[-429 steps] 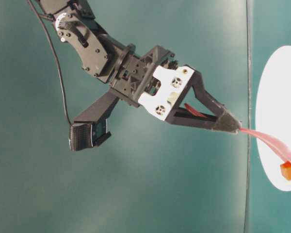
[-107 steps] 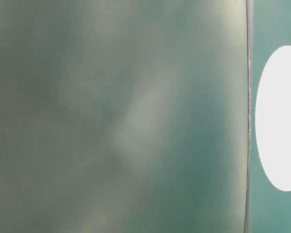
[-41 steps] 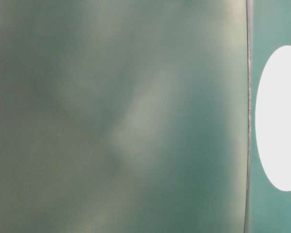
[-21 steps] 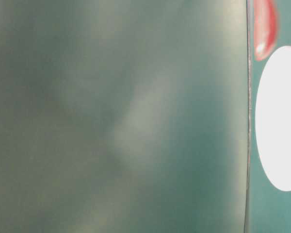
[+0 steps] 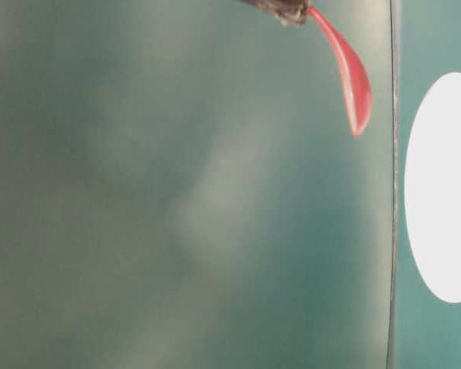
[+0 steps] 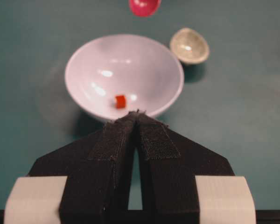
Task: Grip the spoon and scoop the red block from the bowl with right arm.
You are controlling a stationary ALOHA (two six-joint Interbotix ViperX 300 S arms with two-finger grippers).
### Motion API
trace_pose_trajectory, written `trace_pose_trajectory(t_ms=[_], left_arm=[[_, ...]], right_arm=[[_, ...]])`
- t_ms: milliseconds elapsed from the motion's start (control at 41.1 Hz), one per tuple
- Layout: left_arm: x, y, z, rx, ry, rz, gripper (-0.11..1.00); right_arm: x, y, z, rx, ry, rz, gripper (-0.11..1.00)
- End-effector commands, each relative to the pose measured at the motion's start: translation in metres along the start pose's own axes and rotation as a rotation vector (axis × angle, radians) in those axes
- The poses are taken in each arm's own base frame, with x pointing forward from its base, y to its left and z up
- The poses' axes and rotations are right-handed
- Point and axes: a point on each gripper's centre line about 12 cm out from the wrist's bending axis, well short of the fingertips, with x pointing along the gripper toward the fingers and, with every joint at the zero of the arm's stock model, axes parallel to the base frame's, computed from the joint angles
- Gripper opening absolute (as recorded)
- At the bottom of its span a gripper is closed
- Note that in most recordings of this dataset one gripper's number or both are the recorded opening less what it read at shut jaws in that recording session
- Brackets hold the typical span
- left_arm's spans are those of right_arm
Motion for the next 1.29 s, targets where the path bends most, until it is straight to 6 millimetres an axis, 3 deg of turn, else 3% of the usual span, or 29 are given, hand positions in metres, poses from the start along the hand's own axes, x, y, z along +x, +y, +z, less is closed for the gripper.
trace_pose_trajectory(t_ms=[0,609,1266], left_arm=[[0.001,0.000,0.006,0.004,-0.017,0.001,0.00],[0.001,0.000,0.006,0.023,-0.015,0.001,0.00],[0.001,0.000,0.005,0.035,-0.011,0.002,0.00]], right_arm=[[0.003,0.000,0.017,-0.002,-0.001,0.004,0.25],[0.090,-0.009,0.035,-0.137,0.370,0.014,0.25],[0.107,-0.027,0.030,-0.135,0.397,-0.024,0.25]])
